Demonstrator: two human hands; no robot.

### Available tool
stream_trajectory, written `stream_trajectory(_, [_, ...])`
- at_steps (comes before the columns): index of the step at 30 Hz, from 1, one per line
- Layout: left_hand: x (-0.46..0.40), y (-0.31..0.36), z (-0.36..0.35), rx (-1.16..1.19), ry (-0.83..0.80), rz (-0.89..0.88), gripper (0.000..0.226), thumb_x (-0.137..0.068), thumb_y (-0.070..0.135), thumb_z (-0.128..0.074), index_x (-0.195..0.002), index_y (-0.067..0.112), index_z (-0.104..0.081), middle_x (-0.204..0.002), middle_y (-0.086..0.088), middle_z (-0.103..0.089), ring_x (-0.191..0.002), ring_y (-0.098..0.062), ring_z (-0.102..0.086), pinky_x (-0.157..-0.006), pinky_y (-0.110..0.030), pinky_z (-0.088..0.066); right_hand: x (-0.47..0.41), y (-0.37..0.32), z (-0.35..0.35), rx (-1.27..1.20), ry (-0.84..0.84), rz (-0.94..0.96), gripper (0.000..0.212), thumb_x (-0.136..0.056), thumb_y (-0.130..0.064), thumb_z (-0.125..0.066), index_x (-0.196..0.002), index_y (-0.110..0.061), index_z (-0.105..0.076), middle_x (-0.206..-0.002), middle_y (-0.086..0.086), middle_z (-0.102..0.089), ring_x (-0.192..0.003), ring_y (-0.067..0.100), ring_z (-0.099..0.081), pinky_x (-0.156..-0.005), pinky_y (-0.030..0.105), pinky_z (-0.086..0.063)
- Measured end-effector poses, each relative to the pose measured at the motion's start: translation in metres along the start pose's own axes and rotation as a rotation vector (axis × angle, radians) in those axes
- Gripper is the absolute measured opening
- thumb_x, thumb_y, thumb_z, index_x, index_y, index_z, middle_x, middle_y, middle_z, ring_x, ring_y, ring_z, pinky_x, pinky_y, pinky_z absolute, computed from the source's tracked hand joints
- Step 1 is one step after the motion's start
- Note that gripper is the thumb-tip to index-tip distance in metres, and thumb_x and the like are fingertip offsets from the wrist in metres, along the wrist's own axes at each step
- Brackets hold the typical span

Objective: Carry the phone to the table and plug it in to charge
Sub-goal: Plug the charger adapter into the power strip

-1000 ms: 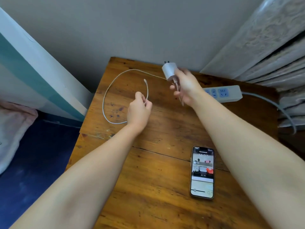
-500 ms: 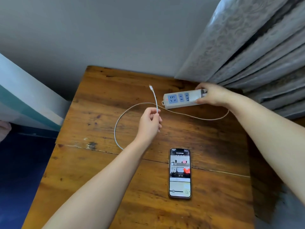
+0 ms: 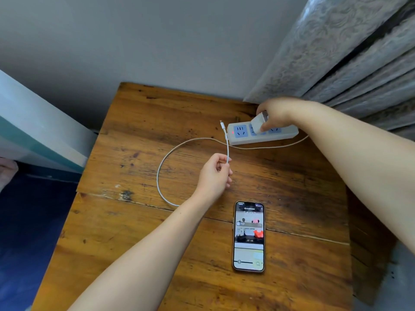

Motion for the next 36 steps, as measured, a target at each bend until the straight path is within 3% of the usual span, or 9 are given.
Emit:
stream_trajectory(13, [-0.003, -0.019, 0.005, 0.004, 0.036, -0.002, 0.021, -0.094, 0.007, -0.043, -0.090, 0.023, -0.055, -0.069, 0.001, -0.055, -0.055, -0.010, -0.051, -0.047, -0.017, -0.046, -0.004, -0.037, -0.002, 0.197, -0.019, -0.006, 0.032, -0.082, -0.023, -0.068, -0.106, -0.004, -0.061, -0.087, 0.009, -0.059, -0.077, 0.024, -0.058, -0.058, 0.031, -0.045])
stream_trajectory(18, [0.002, -0.018, 0.006, -0.007, 0.036, 0.002, 0.019, -0.095, 0.009, -0.044, -0.092, 0.023, -0.056, -0.071, 0.001, -0.056, -0.057, -0.010, -0.053, -0.051, -0.018, -0.047, -0.004, -0.039, -0.007, 0.190, -0.019, -0.053, 0.020, -0.081, -0.017, -0.068, -0.077, -0.007, -0.051, -0.065, 0.004, -0.051, -0.061, 0.021, -0.052, -0.048, 0.028, -0.039])
stream_trajectory(22, [0.009, -0.008, 0.011, -0.025, 0.044, -0.047, 0.017, -0.095, 0.008, -0.044, -0.094, 0.020, -0.056, -0.071, 0.002, -0.056, -0.060, -0.011, -0.054, -0.055, -0.020, -0.048, 0.002, -0.039, -0.004, 0.195, -0.021, -0.058, 0.030, -0.083, -0.027, -0.066, -0.102, -0.005, -0.060, -0.076, 0.006, -0.058, -0.065, 0.021, -0.055, -0.051, 0.028, -0.040])
stream_trajectory(25, [0.017, 0.001, 0.012, -0.047, 0.041, -0.083, 0.017, -0.095, 0.008, -0.044, -0.095, 0.019, -0.057, -0.070, 0.002, -0.056, -0.060, -0.011, -0.054, -0.059, -0.023, -0.048, 0.019, -0.037, -0.011, 0.221, 0.146, -0.030, 0.045, -0.089, -0.036, -0.056, -0.126, -0.011, -0.053, -0.120, 0.015, -0.057, -0.106, 0.032, -0.055, -0.077, 0.039, -0.046])
stream_trajectory(27, [0.019, 0.006, 0.011, -0.047, 0.043, -0.102, 0.018, -0.094, 0.007, -0.044, -0.094, 0.020, -0.056, -0.069, 0.002, -0.056, -0.060, -0.012, -0.054, -0.061, -0.027, -0.049, 0.035, -0.048, -0.010, 0.003, 0.381, 0.119, 0.040, -0.094, -0.029, -0.046, -0.131, -0.013, -0.052, -0.134, 0.016, -0.052, -0.122, 0.034, -0.046, -0.096, 0.043, -0.042])
stream_trajectory(29, [0.026, 0.011, 0.007, -0.061, 0.039, -0.126, 0.018, -0.094, 0.007, -0.044, -0.093, 0.020, -0.056, -0.069, 0.002, -0.056, -0.063, -0.014, -0.054, -0.066, -0.032, -0.050, 0.058, -0.057, -0.006, -0.402, 0.496, 0.199, 0.038, -0.097, -0.023, -0.040, -0.129, -0.010, -0.054, -0.129, 0.013, -0.059, -0.120, 0.027, -0.051, -0.099, 0.036, -0.040])
stream_trajectory(32, [0.044, 0.021, -0.005, -0.083, 0.012, -0.190, 0.017, -0.093, 0.007, -0.046, -0.095, 0.020, -0.056, -0.071, 0.002, -0.057, -0.073, -0.017, -0.057, -0.075, -0.039, -0.054, 0.092, -0.058, -0.010, -0.983, 0.325, 0.187, 0.030, -0.097, -0.024, -0.043, -0.114, -0.012, -0.064, -0.109, 0.005, -0.071, -0.094, 0.008, -0.063, -0.072, 0.014, -0.045])
stream_trajectory(34, [0.055, 0.026, -0.011, -0.102, -0.010, -0.225, 0.017, -0.093, 0.008, -0.048, -0.096, 0.022, -0.057, -0.073, 0.003, -0.059, -0.077, -0.017, -0.058, -0.078, -0.039, -0.054, 0.115, -0.051, -0.015, -1.101, 0.274, 0.211, 0.023, -0.094, -0.026, -0.051, -0.098, -0.015, -0.070, -0.096, -0.005, -0.072, -0.074, -0.005, -0.059, -0.057, 0.009, -0.040])
stream_trajectory(36, [0.062, 0.026, -0.013, -0.206, -0.012, -0.287, 0.016, -0.092, 0.013, -0.051, -0.100, 0.023, -0.061, -0.084, 0.003, -0.062, -0.085, -0.015, -0.059, -0.081, -0.032, -0.051, 0.130, -0.038, -0.023, -1.177, 0.272, 0.210, 0.023, -0.092, -0.027, -0.054, -0.097, -0.012, -0.070, -0.088, -0.009, -0.069, -0.065, -0.005, -0.057, -0.053, 0.011, -0.038])
Point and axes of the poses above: each hand's wrist, its own x-axis away from the middle knuckle, its own z-axis out of the back of the hand, y = z × x, the point moved 4 cm from there along -x, towards the middle knuckle
